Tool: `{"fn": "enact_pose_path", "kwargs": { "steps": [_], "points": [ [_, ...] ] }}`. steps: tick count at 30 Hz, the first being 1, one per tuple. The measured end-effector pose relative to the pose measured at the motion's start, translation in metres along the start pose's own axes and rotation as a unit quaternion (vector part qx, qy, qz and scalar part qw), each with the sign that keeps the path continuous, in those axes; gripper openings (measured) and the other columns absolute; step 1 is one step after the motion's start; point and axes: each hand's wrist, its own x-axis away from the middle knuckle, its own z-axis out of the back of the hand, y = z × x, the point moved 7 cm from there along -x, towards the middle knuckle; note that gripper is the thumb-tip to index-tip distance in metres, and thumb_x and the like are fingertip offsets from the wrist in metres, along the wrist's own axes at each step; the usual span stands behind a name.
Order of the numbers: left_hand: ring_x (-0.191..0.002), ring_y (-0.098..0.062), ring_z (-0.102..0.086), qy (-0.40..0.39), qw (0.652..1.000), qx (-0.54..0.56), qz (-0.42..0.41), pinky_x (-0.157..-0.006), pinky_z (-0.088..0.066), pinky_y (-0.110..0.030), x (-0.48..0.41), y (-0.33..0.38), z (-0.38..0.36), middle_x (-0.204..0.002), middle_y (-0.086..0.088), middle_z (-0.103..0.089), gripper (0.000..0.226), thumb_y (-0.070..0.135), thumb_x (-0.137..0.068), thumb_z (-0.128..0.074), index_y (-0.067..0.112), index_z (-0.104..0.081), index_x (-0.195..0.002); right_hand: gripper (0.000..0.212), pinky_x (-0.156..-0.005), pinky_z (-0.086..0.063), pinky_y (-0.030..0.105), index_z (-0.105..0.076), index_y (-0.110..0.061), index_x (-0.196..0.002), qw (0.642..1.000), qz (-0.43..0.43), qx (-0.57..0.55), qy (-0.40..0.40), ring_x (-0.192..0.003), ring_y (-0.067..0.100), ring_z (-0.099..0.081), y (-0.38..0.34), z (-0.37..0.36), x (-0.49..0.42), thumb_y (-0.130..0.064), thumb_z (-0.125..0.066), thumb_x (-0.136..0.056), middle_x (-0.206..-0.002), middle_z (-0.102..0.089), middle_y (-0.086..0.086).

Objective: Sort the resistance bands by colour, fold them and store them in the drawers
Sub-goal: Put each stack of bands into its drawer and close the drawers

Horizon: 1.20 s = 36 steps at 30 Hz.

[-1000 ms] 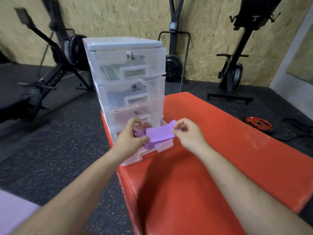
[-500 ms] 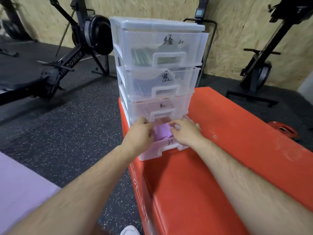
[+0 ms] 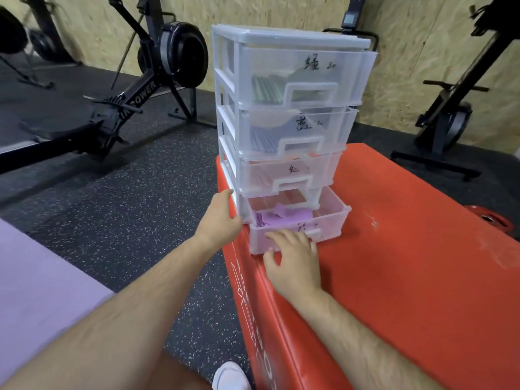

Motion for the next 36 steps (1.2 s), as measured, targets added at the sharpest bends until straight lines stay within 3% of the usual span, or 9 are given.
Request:
{"fn": "enact_pose_path", "kwargs": {
  "steps": [3, 7, 12, 17, 22, 25, 27, 31, 36],
  "points": [
    [-0.134, -0.009, -0.045, -0.035, 0.997, 0.063, -0.016, -0.107, -0.045, -0.042, -0.009, -0.009, -0.01, -0.143, 0.009, -0.05, 0.081, 0.034, -0.066, -0.045, 0.035, -0.038, -0.146, 0.046, -0.087, -0.045, 0.042, -0.065, -0.031, -0.124, 0.999, -0.012, 0.021, -0.027, -0.109, 0.021, -0.057, -0.004, -0.013, -0.005, -0.03, -0.053, -0.08, -0.121, -0.064, -0.013],
    [-0.135, 0.004, -0.042, -0.042, 0.987, 0.151, -0.031, -0.111, -0.041, -0.034, -0.012, 0.002, -0.012, -0.145, 0.021, -0.049, 0.085, 0.03, -0.068, -0.053, 0.04, -0.033, -0.149, 0.057, -0.096, -0.041, 0.043, -0.053, -0.031, -0.139, 0.997, -0.017, 0.031, -0.076, -0.123, 0.022, -0.049, -0.008, -0.031, -0.023, -0.029, -0.047, -0.082, -0.137, -0.055, -0.013],
    [-0.124, 0.012, -0.047, -0.023, 0.984, 0.177, -0.026, -0.106, -0.043, -0.023, -0.018, -0.002, -0.021, -0.136, 0.026, -0.052, 0.077, -0.003, -0.077, -0.055, 0.039, -0.042, -0.14, 0.065, -0.103, -0.036, 0.042, -0.04, -0.032, -0.149, 0.993, -0.033, 0.019, -0.114, -0.131, 0.021, -0.041, -0.013, -0.052, -0.049, -0.024, -0.049, -0.085, -0.147, -0.045, -0.012],
    [-0.12, 0.012, -0.049, 0.007, 0.982, 0.19, -0.022, -0.099, -0.046, -0.023, -0.024, -0.01, -0.02, -0.142, 0.018, -0.049, 0.075, 0.001, -0.081, -0.059, 0.031, -0.038, -0.147, 0.07, -0.101, -0.038, 0.043, -0.034, -0.03, -0.151, 0.991, -0.036, 0.028, -0.122, -0.13, 0.023, -0.041, -0.017, -0.066, -0.064, -0.023, -0.05, -0.084, -0.148, -0.042, -0.01],
    [-0.121, 0.004, -0.052, 0.014, 0.974, 0.222, -0.041, -0.108, -0.044, -0.035, -0.024, -0.003, -0.017, -0.136, 0.016, -0.053, 0.066, 0.02, -0.077, -0.063, 0.029, -0.045, -0.14, 0.071, -0.099, -0.038, 0.042, -0.038, -0.026, -0.15, 0.991, -0.022, 0.035, -0.131, -0.129, 0.023, -0.044, -0.021, -0.064, -0.066, -0.022, -0.054, -0.081, -0.146, -0.043, -0.011],
    [-0.13, 0.0, -0.045, 0.042, 0.972, 0.226, -0.041, -0.113, -0.038, -0.037, -0.028, 0.002, -0.014, -0.141, 0.014, -0.049, 0.071, 0.046, -0.08, -0.072, 0.031, -0.042, -0.143, 0.057, -0.085, -0.046, 0.041, -0.059, -0.023, -0.127, 1.0, 0.0, 0.018, -0.009, -0.109, 0.024, -0.056, -0.025, -0.038, -0.062, -0.018, -0.055, -0.071, -0.127, -0.058, -0.011],
    [-0.138, -0.004, -0.038, 0.079, 0.971, 0.22, -0.053, -0.117, -0.031, -0.036, -0.031, 0.013, -0.007, -0.149, 0.01, -0.041, 0.078, 0.05, -0.082, -0.068, 0.025, -0.037, -0.149, 0.062, -0.083, -0.048, 0.04, -0.059, -0.023, -0.13, 0.998, 0.023, 0.018, 0.059, -0.105, 0.023, -0.055, -0.029, -0.021, -0.064, -0.017, -0.055, -0.069, -0.129, -0.058, -0.011],
    [-0.127, -0.001, -0.05, 0.123, 0.96, 0.237, -0.088, -0.111, -0.041, -0.034, -0.036, 0.035, 0.003, -0.136, 0.014, -0.055, 0.052, 0.035, -0.091, -0.066, 0.026, -0.049, -0.14, 0.073, -0.09, -0.049, 0.043, -0.048, -0.024, -0.143, 0.999, 0.022, 0.036, 0.025, -0.11, 0.024, -0.052, -0.034, -0.014, -0.078, -0.018, -0.05, -0.071, -0.142, -0.047, -0.012],
    [-0.111, -0.003, -0.059, 0.168, 0.956, 0.235, -0.051, -0.102, -0.048, -0.038, -0.045, 0.031, 0.009, -0.118, 0.013, -0.063, 0.039, 0.033, -0.089, -0.07, 0.023, -0.057, -0.125, 0.075, -0.105, -0.038, 0.042, -0.032, -0.027, -0.153, 0.999, 0.017, 0.019, -0.048, -0.132, 0.023, -0.04, -0.037, -0.014, -0.091, -0.017, -0.048, -0.081, -0.157, -0.031, -0.013]
  ]
}}
